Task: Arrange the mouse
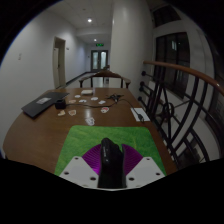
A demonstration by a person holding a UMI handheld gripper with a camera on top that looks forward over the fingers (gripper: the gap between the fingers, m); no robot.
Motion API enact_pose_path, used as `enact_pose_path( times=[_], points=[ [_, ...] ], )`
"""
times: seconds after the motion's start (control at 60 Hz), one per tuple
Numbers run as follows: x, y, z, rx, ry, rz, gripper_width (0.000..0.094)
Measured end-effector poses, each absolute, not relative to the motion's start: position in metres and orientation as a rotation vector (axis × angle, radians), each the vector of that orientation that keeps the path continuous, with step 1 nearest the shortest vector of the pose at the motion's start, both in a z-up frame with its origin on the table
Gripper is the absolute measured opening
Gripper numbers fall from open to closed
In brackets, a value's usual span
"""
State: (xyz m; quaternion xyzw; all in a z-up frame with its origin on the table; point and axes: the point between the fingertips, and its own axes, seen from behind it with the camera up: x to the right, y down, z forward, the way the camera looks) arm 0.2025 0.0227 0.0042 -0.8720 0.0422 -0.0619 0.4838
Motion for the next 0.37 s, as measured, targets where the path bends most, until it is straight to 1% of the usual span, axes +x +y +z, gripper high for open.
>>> enact_pose_path(
  times=[0.1,0.15,0.2,0.233,0.367],
  points=[
    [0.203,0.020,-0.001,-2.164,0.083,-0.120,0.0462],
    [0.199,0.011,-0.002,-2.198,0.055,-0.103,0.0671],
    [0.198,0.001,0.003,-2.193,0.014,-0.095,0.0879],
    [0.200,-0.008,0.009,-2.182,-0.005,-0.099,0.0835],
    [0.208,-0.059,0.032,-2.166,-0.048,-0.106,0.0848]
  ],
)
